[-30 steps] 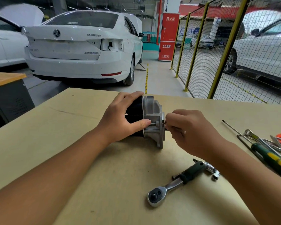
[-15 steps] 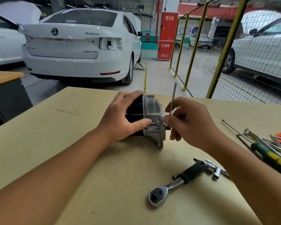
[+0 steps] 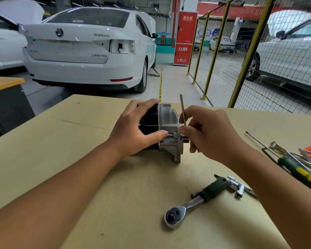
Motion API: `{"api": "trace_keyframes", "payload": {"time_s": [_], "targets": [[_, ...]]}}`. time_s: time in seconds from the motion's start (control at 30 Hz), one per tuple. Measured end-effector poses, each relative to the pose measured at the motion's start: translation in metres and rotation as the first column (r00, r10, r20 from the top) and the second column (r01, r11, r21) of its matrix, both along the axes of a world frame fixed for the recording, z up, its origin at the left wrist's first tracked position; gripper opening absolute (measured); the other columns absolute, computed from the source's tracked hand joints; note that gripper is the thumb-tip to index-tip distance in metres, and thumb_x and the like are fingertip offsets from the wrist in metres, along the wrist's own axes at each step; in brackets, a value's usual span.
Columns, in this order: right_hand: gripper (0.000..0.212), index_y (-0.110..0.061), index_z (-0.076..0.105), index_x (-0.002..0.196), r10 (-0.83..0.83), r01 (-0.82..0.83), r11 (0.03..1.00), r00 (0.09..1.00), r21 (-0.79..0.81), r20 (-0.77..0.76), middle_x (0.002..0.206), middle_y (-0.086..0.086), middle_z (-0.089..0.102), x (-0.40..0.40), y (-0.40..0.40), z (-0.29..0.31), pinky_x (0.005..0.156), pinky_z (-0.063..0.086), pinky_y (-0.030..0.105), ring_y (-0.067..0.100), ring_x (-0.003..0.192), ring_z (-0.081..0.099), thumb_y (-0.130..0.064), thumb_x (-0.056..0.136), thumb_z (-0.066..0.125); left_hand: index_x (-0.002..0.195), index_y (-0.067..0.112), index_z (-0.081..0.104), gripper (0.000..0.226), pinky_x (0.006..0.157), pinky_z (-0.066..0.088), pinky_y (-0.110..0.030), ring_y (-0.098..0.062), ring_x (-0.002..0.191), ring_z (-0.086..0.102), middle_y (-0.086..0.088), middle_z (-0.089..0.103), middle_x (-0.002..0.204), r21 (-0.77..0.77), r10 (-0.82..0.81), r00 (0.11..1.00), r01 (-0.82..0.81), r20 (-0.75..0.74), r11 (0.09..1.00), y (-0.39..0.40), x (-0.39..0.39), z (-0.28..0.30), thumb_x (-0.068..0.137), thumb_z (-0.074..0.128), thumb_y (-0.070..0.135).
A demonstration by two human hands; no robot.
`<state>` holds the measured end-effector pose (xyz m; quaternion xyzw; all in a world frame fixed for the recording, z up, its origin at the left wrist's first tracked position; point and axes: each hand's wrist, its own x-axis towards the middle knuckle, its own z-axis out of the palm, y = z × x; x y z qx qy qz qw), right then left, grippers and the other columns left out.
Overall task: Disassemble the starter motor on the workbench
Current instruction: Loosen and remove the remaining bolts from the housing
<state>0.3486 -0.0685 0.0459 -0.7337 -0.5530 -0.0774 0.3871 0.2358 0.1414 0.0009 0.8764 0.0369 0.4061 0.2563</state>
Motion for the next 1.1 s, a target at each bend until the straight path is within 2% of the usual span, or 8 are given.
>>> {"api": "trace_keyframes", "payload": {"time_s": [0.27,0.5,0.67,0.8,0.9,0.93,1.03,1.1], "targets": [[0.012,-0.015,0.059,0.09,-0.001,0.0,1.0,0.999,0.022,0.043,0.06,-0.003,0.067,0.0,-0.003,-0.002,0.049,0.054,0.027,0.005,0.047,0.067,-0.009,0.094,0.068,0.146,0.033,0.052,0.084,0.098,0.051,-0.027,-0.006,0.116,0.055,0.009,0.052,0.125,0.005,-0.005,1.0,0.005,0.006,1.0,0.0,0.0,0.0,0.07,0.076,0.063],[0.016,-0.008,0.056,0.083,0.02,-0.019,1.0,0.999,-0.013,0.048,0.062,-0.002,0.064,-0.001,-0.004,0.003,0.051,0.056,0.035,0.006,0.053,0.069,-0.006,0.093,0.069,0.147,0.035,0.051,0.087,0.099,0.047,-0.019,-0.004,0.117,0.055,0.008,0.053,0.126,-0.012,-0.028,1.0,0.028,-0.013,1.0,0.004,0.001,-0.001,0.07,0.077,0.064],[0.012,-0.012,0.067,0.089,-0.03,0.029,0.999,0.996,0.022,0.084,0.073,0.002,0.063,-0.005,-0.002,0.007,0.06,0.056,0.047,0.024,0.064,0.067,-0.006,0.085,0.076,0.147,0.036,0.051,0.087,0.097,0.046,-0.016,0.002,0.118,0.052,0.01,0.053,0.127,-0.032,-0.039,0.999,0.038,-0.035,0.999,0.005,0.003,0.0,0.069,0.077,0.065],[0.036,-0.029,0.055,0.122,0.084,-0.075,0.994,0.989,0.074,-0.125,0.077,-0.004,0.059,-0.013,-0.002,0.01,0.049,0.056,0.036,0.022,0.056,0.069,-0.007,0.096,0.065,0.141,0.034,0.059,0.073,0.098,0.053,-0.04,-0.011,0.122,0.054,0.008,0.056,0.13,0.009,0.068,0.998,-0.068,-0.015,0.998,0.0,0.004,0.005,0.078,0.067,0.071],[0.008,-0.025,0.054,0.11,0.22,-0.173,0.97,0.926,0.172,-0.307,0.088,0.001,0.062,-0.024,-0.002,0.017,0.039,0.052,0.039,0.028,0.049,0.067,-0.022,0.103,0.054,0.127,0.033,0.068,0.066,0.092,0.043,-0.046,-0.023,0.126,0.05,0.01,0.063,0.13,0.269,0.325,0.945,-0.323,0.036,0.907,-0.004,0.006,0.018,0.085,0.047,0.08],[0.01,-0.02,0.055,0.105,0.258,-0.19,0.959,0.893,0.211,-0.368,0.09,0.008,0.063,-0.027,-0.001,0.019,0.038,0.05,0.039,0.032,0.048,0.065,-0.029,0.103,0.05,0.125,0.032,0.068,0.07,0.089,0.04,-0.044,-0.024,0.123,0.052,0.009,0.065,0.126,0.335,0.36,0.933,-0.344,0.017,0.877,-0.006,0.008,0.022,0.086,0.041,0.083],[0.044,-0.006,0.05,0.09,0.272,-0.131,0.95,0.799,0.285,-0.537,0.078,0.014,0.06,-0.033,0.002,0.021,0.037,0.038,0.032,0.032,0.042,0.055,-0.044,0.107,0.037,0.13,0.032,0.059,0.073,0.084,0.045,-0.041,-0.024,0.109,0.059,0.007,0.065,0.118,0.346,0.331,0.932,-0.265,-0.145,0.9,-0.01,0.013,0.029,0.087,0.03,0.083],[0.053,0.0,0.044,0.084,0.225,-0.053,0.954,0.776,0.295,-0.589,0.073,0.017,0.054,-0.034,0.004,0.021,0.038,0.032,0.025,0.025,0.039,0.046,-0.047,0.107,0.034,0.131,0.034,0.056,0.069,0.081,0.047,-0.04,-0.023,0.107,0.059,0.008,0.062,0.116,0.321,0.308,0.937,-0.243,-0.168,0.915,-0.008,0.014,0.029,0.088,0.029,0.082]]}}
